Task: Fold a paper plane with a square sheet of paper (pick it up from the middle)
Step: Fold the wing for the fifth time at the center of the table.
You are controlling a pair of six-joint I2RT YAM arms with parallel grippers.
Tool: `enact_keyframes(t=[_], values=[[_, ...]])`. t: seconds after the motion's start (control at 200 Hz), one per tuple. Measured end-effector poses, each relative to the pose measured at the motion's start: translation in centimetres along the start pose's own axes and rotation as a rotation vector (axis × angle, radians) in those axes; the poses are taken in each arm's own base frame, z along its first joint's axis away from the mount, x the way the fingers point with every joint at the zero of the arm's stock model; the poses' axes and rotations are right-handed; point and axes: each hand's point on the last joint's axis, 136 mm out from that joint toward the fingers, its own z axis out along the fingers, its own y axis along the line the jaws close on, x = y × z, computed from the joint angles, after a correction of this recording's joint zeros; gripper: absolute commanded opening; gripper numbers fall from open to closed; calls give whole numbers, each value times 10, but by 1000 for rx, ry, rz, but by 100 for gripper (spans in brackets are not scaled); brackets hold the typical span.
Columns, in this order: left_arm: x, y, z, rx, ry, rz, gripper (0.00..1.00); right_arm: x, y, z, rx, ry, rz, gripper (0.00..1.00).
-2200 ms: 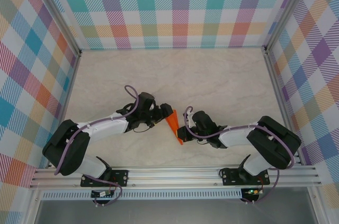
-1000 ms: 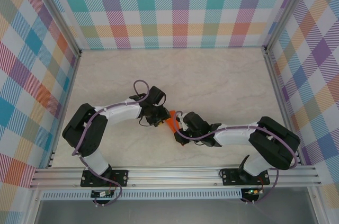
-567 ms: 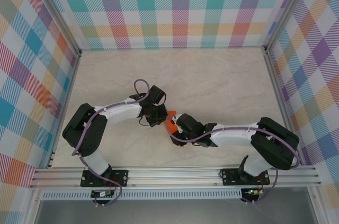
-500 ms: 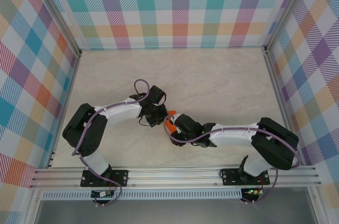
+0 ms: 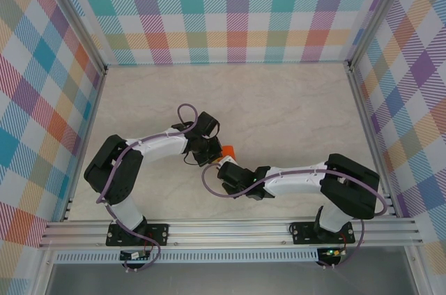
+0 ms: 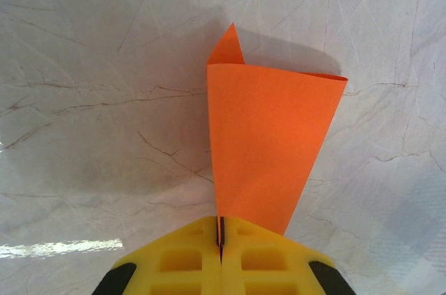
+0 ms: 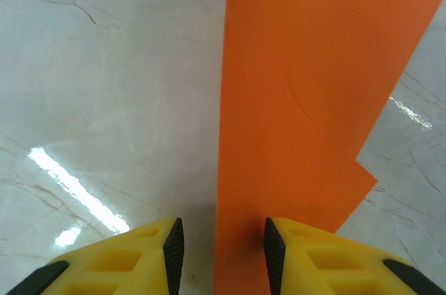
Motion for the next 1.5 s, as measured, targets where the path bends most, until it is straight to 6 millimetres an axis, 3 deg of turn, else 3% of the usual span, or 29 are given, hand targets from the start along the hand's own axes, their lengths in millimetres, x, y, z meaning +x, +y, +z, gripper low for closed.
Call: enact_keyframes(t=[0.69,0.85,1.0,1.11,1.315,1.5], values=[[-1,-1,-1,2,-2,1,0,-4,-8,-1,63,-21,22,4],[-2,-3,-2,0,-5,8,19,-6,-7,0,59,-32,35,1],[-2,2,-9,-21,-22,8,52,-5,-6,1,34,-47,64,1],[-6,-3,-28,-4,-72,27,62,-2,-7,1,5,-59,100,2],[-14,-12,-73,66,-200,50,67,-1,-2,4,-76,-61,162,2],[-9,4,-76,48,-217,47,67,-8,7,6,-188,-71,235,3]])
